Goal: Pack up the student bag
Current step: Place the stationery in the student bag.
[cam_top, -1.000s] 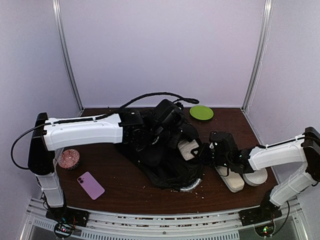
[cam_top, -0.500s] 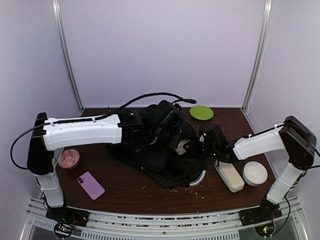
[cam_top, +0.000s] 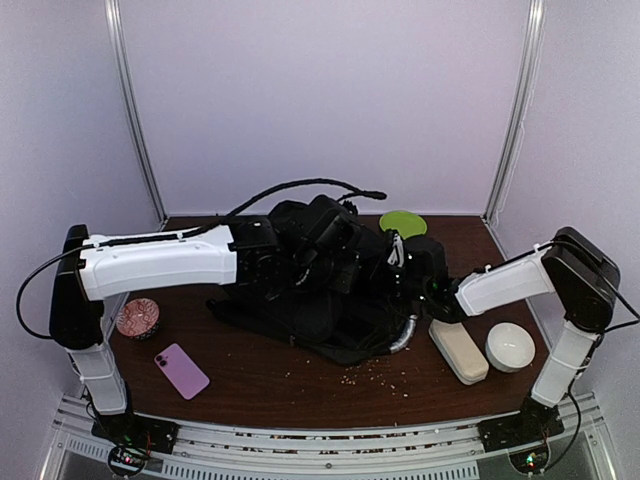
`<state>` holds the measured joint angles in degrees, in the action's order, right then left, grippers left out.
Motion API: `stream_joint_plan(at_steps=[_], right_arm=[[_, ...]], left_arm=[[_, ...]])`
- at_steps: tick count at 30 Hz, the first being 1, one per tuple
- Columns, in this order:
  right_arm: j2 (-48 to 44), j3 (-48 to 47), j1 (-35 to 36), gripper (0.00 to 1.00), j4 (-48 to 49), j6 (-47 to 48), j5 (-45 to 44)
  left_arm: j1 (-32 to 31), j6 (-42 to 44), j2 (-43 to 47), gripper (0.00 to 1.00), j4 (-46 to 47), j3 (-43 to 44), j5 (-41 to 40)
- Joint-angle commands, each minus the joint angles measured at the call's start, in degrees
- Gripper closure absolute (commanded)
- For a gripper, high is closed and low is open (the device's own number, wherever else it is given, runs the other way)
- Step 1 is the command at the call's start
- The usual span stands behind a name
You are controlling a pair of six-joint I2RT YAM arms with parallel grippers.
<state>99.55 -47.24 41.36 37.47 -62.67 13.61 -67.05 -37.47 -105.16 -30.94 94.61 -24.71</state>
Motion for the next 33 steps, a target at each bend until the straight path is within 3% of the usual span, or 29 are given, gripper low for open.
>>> stream_joint_plan(at_steps=[1, 8, 14, 18, 25, 33], right_arm=[[3.5, -4.5, -1.7, 0.86, 6.9, -1.8, -2.8], [9.3, -7.4, -2.9, 0.83, -3.3, -3.5, -6.6], [4.6, -5.2, -3.3, 0.51, -6.7, 0.0, -6.4], [-0.3, -3.3, -3.3, 0.40, -9.2, 2.2, -4.9], [-6.8, -1.2, -2.9, 0.30, -16.7, 6.0, 1.5], [-15.2, 1.1, -2.5, 0.27, -30.9, 15.8, -0.9]], left_arm=[[-2.7, -1.1, 3.8, 1.00, 10.3, 1.3, 8.8], [-2.7, -1.4, 4.7, 1.00, 10.1, 0.5, 8.4], [-1.3, -2.2, 5.9, 1.00, 8.8, -2.2, 6.1], [0.1, -3.2, 6.7, 1.00, 8.8, -4.9, 5.4], [0.9, -3.5, 5.9, 1.00, 7.8, -6.0, 3.7], [1.7, -3.8, 4.9, 1.00, 8.1, -5.6, 4.0]])
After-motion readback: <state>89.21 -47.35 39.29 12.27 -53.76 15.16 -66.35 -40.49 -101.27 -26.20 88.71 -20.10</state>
